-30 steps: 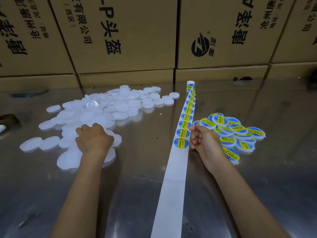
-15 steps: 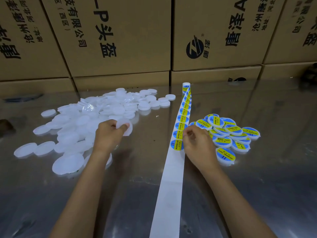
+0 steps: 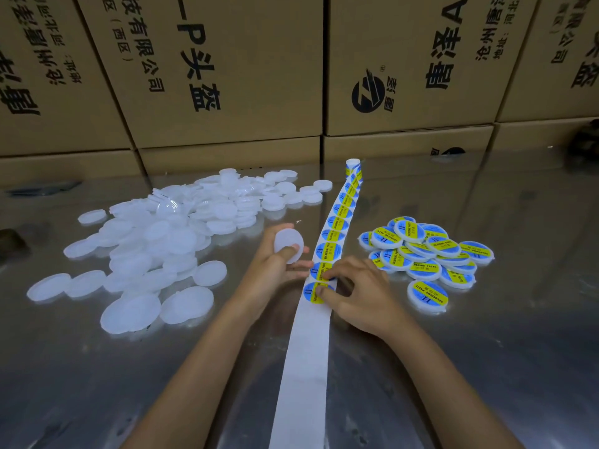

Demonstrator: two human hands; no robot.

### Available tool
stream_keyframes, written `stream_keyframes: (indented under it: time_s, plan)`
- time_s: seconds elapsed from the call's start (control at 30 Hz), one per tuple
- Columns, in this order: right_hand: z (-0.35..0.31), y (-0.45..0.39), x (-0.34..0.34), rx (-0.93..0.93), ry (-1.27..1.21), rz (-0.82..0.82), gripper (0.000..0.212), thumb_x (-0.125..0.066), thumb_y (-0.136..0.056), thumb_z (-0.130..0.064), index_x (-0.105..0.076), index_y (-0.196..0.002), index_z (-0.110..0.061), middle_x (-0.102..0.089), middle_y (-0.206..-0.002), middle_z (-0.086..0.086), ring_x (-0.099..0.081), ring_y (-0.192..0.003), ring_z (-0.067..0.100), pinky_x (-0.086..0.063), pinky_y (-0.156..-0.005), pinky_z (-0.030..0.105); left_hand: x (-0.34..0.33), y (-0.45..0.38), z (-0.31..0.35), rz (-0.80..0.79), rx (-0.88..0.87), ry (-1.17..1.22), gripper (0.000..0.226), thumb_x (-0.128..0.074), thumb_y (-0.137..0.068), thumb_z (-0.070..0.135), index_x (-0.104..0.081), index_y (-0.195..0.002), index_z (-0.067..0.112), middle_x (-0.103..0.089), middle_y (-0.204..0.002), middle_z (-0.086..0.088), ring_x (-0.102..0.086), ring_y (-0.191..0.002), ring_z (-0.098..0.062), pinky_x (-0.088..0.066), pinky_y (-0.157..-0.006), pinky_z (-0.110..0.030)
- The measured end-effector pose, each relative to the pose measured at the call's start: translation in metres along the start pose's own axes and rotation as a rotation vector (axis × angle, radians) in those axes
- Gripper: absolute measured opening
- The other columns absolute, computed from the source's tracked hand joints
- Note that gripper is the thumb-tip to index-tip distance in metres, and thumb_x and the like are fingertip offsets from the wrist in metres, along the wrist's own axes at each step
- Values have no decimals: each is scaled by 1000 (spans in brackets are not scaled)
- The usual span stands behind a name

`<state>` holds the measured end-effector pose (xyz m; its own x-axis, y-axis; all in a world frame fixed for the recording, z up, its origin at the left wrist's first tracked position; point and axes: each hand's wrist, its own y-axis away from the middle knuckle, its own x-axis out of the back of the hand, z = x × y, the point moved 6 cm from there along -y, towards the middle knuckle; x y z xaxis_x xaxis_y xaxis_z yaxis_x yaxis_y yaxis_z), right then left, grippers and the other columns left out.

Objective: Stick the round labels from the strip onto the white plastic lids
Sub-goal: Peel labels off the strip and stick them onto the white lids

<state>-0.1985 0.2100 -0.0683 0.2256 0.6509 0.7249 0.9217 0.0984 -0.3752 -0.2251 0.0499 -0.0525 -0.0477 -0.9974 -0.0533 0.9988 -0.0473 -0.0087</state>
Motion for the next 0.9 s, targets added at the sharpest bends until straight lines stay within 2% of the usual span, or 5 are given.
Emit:
stream_keyframes:
  time_s: [0.2, 0.63, 0.73, 0.83, 0.9]
  plan:
    - [-1, 0, 2, -9, -3, -75, 27, -79, -78, -35, -71, -103, -28, -58, -109, -18, -49, -113, 11, -33, -101, 34, -11, 2, -9, -108, 11, -51, 33, -46, -102, 4, -52, -118, 32, -67, -112, -16, -73, -94, -23, -57, -93, -35]
    - [-5, 2, 8, -60, -79, -4, 16, -78, -78, -23, -69, -91, -24, -59, -94, -12, -50, -100, 12, -40, -90, 30, -11, 1, -10, -125, 54, -31, 31, -45, -103, 6, -54, -115, 33, -65, -104, -14, -72, -85, -19, -61, -80, -31]
    - [-8, 1, 11, -113, -334, 12, 14, -76, -77, -7, -67, -84, -14, -63, -89, -7, -56, -94, 20, -45, -83, 24, -11, 0, -11, -115, 33, -48, 24, -43, -106, 16, -57, -115, 34, -70, -92, -2, -73, -84, -12, -60, -82, -33]
    - [-7, 0, 14, -250, -682, 1, 17, -70, -80, 4, -64, -83, -11, -70, -91, 11, -63, -86, 30, -54, -82, 31, -10, 0, -11, -82, 25, -51, 27, -33, -109, 26, -59, -113, 33, -73, -75, 10, -72, -83, -13, -60, -85, -37]
    - [-6, 1, 17, -302, -816, 37, 21, -66, -83, 7, -61, -84, -14, -69, -93, 14, -64, -85, 24, -54, -81, 33, -9, -1, -11, -53, 51, -9, 30, -32, -109, 26, -62, -111, 29, -73, -80, 0, -72, -84, -22, -60, -85, -40]
